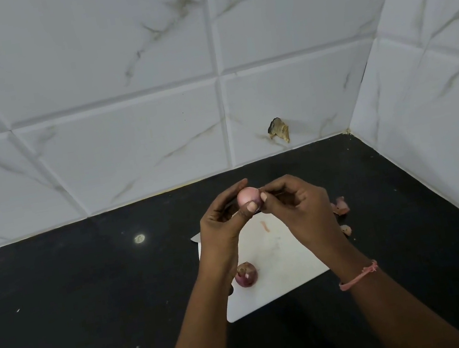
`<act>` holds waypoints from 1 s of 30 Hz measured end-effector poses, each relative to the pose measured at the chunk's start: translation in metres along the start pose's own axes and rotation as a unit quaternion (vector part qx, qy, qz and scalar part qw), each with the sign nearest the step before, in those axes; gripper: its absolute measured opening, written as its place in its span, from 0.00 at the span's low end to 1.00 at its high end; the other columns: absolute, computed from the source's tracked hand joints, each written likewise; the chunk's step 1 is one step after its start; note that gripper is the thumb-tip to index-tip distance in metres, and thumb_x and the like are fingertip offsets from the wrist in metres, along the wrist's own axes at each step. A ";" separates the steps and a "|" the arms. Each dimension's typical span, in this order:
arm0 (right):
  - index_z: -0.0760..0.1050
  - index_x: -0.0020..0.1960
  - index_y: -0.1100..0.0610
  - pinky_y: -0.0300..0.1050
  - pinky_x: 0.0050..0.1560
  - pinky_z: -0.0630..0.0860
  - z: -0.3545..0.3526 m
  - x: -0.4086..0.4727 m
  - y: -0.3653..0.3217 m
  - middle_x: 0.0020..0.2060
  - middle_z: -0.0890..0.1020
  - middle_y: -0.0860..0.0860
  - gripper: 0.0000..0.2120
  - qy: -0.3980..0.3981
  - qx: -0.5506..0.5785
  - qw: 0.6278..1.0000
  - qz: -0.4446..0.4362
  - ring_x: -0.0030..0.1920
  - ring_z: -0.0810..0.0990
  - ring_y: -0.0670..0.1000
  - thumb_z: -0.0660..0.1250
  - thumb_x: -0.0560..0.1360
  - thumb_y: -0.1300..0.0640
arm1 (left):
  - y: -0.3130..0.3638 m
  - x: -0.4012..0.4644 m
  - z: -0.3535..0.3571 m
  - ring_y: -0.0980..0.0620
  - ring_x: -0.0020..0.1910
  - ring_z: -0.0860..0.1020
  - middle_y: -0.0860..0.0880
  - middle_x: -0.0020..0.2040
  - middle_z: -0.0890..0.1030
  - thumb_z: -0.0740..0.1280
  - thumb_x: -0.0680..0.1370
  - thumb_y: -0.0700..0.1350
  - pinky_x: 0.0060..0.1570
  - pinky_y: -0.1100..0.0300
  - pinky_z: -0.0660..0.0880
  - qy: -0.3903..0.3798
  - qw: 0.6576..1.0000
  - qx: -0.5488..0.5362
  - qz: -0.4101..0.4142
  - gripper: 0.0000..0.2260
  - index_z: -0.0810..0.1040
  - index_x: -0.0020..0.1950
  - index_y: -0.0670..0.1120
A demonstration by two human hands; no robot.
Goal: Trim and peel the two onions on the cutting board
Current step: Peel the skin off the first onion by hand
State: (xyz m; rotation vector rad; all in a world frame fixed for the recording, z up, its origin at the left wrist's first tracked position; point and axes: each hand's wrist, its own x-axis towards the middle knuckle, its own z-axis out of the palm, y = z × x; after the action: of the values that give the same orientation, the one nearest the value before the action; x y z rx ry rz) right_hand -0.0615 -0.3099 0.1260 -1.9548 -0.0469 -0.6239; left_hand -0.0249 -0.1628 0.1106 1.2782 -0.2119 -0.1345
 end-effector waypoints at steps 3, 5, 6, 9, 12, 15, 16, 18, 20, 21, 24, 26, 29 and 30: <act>0.80 0.57 0.58 0.29 0.47 0.77 0.001 0.000 -0.003 0.47 0.83 0.43 0.13 -0.018 0.022 1.000 0.004 0.48 0.82 0.39 0.74 0.73 0.61 | 0.001 0.000 -0.001 0.51 0.60 0.81 0.50 0.58 0.84 0.76 0.68 0.45 0.55 0.58 0.79 -0.011 1.000 -0.014 0.000 0.21 0.82 0.60 0.48; 0.80 0.57 0.58 0.29 0.48 0.77 0.001 0.000 -0.003 0.48 0.83 0.43 0.14 -0.026 0.017 1.000 -0.006 0.49 0.82 0.39 0.74 0.73 0.60 | 0.001 -0.001 -0.001 0.50 0.60 0.81 0.50 0.58 0.84 0.75 0.68 0.45 0.56 0.57 0.79 -0.014 1.000 -0.019 -0.002 0.21 0.82 0.61 0.48; 0.80 0.56 0.58 0.30 0.47 0.77 0.001 0.000 -0.004 0.47 0.83 0.43 0.12 -0.026 0.016 1.000 -0.007 0.49 0.82 0.39 0.74 0.73 0.60 | 0.001 0.000 -0.001 0.50 0.61 0.81 0.49 0.58 0.84 0.75 0.68 0.44 0.57 0.56 0.79 -0.016 1.000 -0.019 -0.002 0.21 0.82 0.61 0.48; 0.81 0.52 0.54 0.31 0.47 0.78 0.001 -0.001 -0.005 0.45 0.83 0.40 0.08 -0.015 0.023 1.000 -0.007 0.47 0.83 0.41 0.73 0.72 0.59 | 0.000 0.000 -0.002 0.50 0.61 0.80 0.50 0.58 0.84 0.75 0.69 0.44 0.57 0.57 0.79 -0.020 1.000 -0.012 -0.004 0.20 0.82 0.61 0.48; 0.82 0.51 0.53 0.33 0.46 0.79 0.000 0.000 -0.005 0.43 0.83 0.40 0.07 -0.010 0.019 1.000 -0.003 0.46 0.84 0.42 0.72 0.73 0.59 | -0.001 0.000 -0.003 0.49 0.61 0.80 0.49 0.58 0.84 0.75 0.69 0.44 0.59 0.55 0.79 -0.021 1.000 -0.014 -0.005 0.20 0.82 0.61 0.47; 0.82 0.50 0.53 0.31 0.44 0.78 0.000 0.001 -0.006 0.41 0.82 0.39 0.06 -0.003 0.008 1.000 0.006 0.44 0.83 0.41 0.72 0.73 0.59 | -0.001 0.000 -0.002 0.50 0.60 0.81 0.49 0.58 0.84 0.75 0.69 0.44 0.58 0.55 0.79 -0.015 1.000 -0.015 -0.007 0.20 0.82 0.61 0.47; 0.82 0.49 0.53 0.30 0.44 0.78 0.000 0.001 -0.006 0.41 0.82 0.39 0.05 -0.002 0.004 1.000 0.009 0.44 0.83 0.41 0.72 0.73 0.58 | -0.002 0.000 -0.001 0.50 0.60 0.81 0.49 0.58 0.84 0.75 0.69 0.43 0.57 0.56 0.80 -0.012 1.000 -0.017 -0.008 0.20 0.82 0.61 0.47; 0.82 0.49 0.55 0.31 0.44 0.78 0.001 0.001 -0.007 0.40 0.83 0.40 0.05 0.003 -0.003 1.000 0.018 0.44 0.83 0.41 0.72 0.73 0.58 | -0.002 0.001 -0.001 0.50 0.60 0.81 0.49 0.58 0.84 0.75 0.69 0.43 0.56 0.57 0.80 -0.007 1.000 -0.017 -0.013 0.20 0.82 0.61 0.47; 0.82 0.49 0.56 0.31 0.43 0.79 0.003 0.001 -0.008 0.40 0.83 0.42 0.04 0.006 0.006 1.000 0.026 0.43 0.83 0.41 0.72 0.74 0.59 | -0.001 0.001 -0.001 0.50 0.60 0.81 0.49 0.58 0.84 0.74 0.69 0.43 0.55 0.58 0.80 -0.009 1.000 -0.023 -0.014 0.20 0.82 0.61 0.47; 0.81 0.48 0.56 0.31 0.42 0.78 0.003 0.000 -0.008 0.40 0.83 0.42 0.03 0.010 0.012 0.999 0.029 0.42 0.83 0.41 0.71 0.74 0.60 | -0.001 0.001 -0.001 0.50 0.60 0.81 0.49 0.58 0.84 0.74 0.69 0.43 0.54 0.59 0.80 -0.011 0.999 -0.027 -0.012 0.20 0.82 0.61 0.47; 0.80 0.47 0.58 0.26 0.38 0.75 0.004 0.000 -0.012 0.40 0.82 0.43 0.02 0.029 0.050 0.997 0.056 0.40 0.82 0.37 0.70 0.75 0.63 | 0.002 0.001 -0.002 0.52 0.58 0.82 0.50 0.57 0.85 0.74 0.69 0.43 0.52 0.62 0.79 -0.009 0.999 -0.036 -0.009 0.19 0.82 0.61 0.47; 0.80 0.51 0.59 0.25 0.39 0.74 0.003 0.001 -0.013 0.42 0.82 0.43 0.04 0.021 0.072 0.996 0.054 0.42 0.82 0.36 0.70 0.76 0.63 | 0.002 0.001 -0.003 0.52 0.58 0.82 0.49 0.56 0.85 0.74 0.69 0.42 0.51 0.62 0.79 -0.006 0.999 -0.041 -0.006 0.19 0.82 0.60 0.47; 0.77 0.61 0.57 0.32 0.46 0.79 0.000 0.003 -0.012 0.52 0.83 0.47 0.14 -0.063 0.068 0.996 0.012 0.51 0.82 0.41 0.69 0.76 0.59 | 0.003 0.001 -0.005 0.48 0.59 0.82 0.47 0.57 0.84 0.74 0.70 0.43 0.53 0.58 0.80 -0.003 0.998 -0.058 -0.005 0.19 0.82 0.61 0.46; 0.76 0.63 0.56 0.33 0.48 0.79 -0.002 0.004 -0.010 0.54 0.82 0.48 0.15 -0.090 0.049 0.995 -0.006 0.53 0.82 0.43 0.69 0.77 0.59 | 0.003 0.002 -0.006 0.47 0.59 0.82 0.45 0.58 0.84 0.73 0.71 0.44 0.54 0.57 0.80 -0.006 0.998 -0.064 -0.006 0.19 0.81 0.62 0.45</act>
State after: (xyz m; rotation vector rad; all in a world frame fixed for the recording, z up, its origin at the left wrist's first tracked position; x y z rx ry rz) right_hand -0.0617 -0.3074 0.1372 -1.9109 -0.1986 -0.4440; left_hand -0.0221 -0.1568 0.1124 1.1520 -0.2034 -0.1641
